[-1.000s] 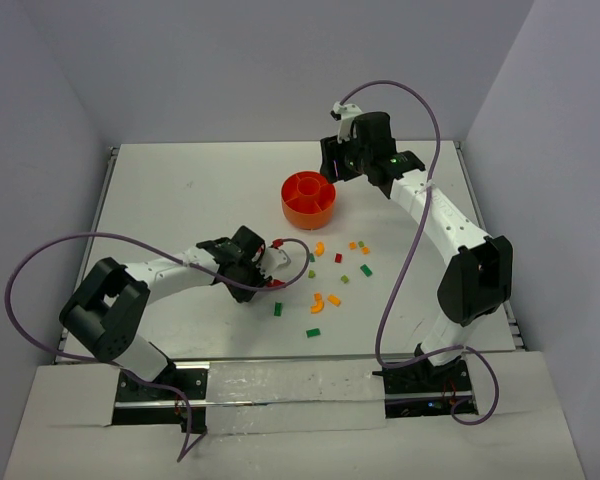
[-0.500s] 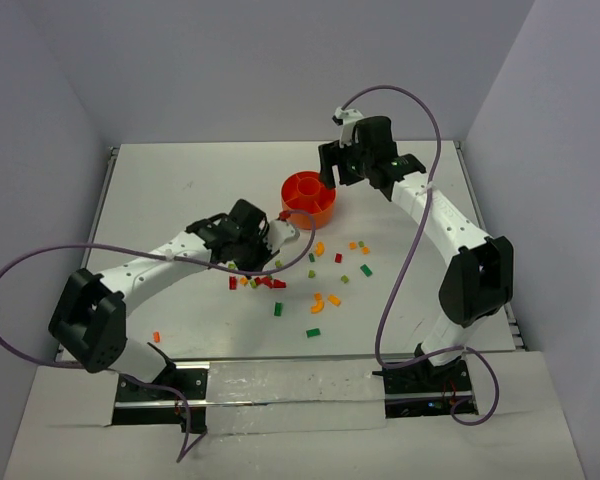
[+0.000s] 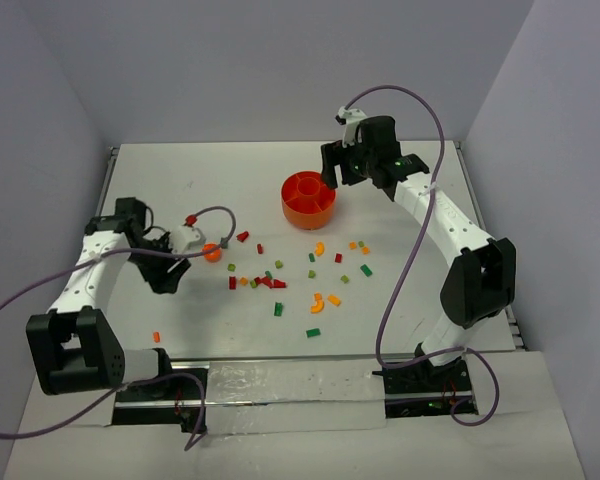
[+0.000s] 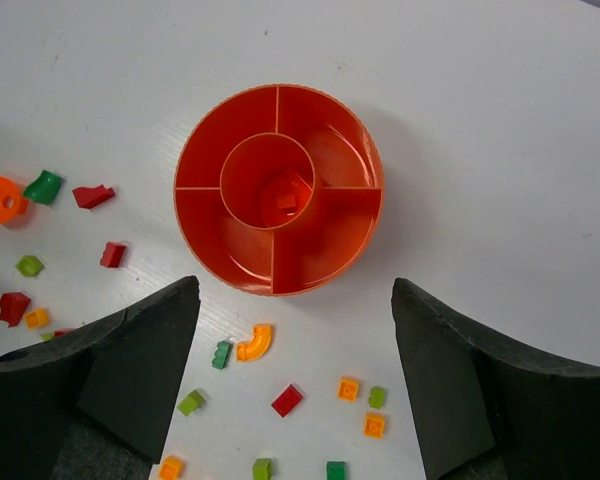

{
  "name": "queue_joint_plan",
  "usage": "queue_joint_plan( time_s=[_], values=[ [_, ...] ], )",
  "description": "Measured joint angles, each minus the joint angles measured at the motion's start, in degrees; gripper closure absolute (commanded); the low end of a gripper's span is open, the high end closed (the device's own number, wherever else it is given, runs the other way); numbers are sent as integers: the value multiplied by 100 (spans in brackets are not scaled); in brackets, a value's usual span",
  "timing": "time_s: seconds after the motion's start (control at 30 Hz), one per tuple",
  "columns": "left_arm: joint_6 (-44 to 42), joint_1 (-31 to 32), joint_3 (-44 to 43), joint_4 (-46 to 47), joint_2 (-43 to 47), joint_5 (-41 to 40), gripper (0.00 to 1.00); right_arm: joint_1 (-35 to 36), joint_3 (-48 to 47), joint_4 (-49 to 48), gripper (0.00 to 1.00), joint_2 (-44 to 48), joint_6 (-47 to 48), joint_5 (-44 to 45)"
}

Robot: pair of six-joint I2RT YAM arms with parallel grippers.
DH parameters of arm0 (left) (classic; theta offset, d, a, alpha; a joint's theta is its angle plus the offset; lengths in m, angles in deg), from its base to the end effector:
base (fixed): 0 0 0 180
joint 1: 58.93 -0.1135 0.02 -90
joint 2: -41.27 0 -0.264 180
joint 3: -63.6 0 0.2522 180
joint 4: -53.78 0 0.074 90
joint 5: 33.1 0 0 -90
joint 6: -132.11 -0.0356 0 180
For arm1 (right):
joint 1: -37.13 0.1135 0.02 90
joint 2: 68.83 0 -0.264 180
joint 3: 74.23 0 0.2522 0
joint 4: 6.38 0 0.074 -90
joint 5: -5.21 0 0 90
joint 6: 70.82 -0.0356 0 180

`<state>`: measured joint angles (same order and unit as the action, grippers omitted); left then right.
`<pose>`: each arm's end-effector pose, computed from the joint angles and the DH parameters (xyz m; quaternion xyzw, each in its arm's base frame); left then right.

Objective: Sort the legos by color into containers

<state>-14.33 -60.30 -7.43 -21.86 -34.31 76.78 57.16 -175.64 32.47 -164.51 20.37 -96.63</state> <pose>0.2242 -0.0067 0.2433 0.4668 0.8634 -0.1099 0.1569 0.3622 0.1398 0.3419 -0.2093 0.8506 0.1670 0.4525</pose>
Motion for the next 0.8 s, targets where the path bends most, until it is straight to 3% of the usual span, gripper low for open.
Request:
queue_joint_plan(
  time_s=[0.13, 0.37, 0.53, 0.8],
  values=[
    [-1250, -1162, 362, -641, 92, -8, 33, 0, 8, 6, 16, 0, 3, -17],
    [-2708, -2352, 1241, -726, 254, 7, 32, 0, 12, 11, 15, -24, 37, -26],
    [-3250, -2846, 1644, -456, 343, 37, 33, -3, 117, 20, 14, -36, 86, -25],
    [-3530, -3420, 1580, 138, 147, 140, 37, -7, 146, 116, 13, -285, 246, -1]
  ],
)
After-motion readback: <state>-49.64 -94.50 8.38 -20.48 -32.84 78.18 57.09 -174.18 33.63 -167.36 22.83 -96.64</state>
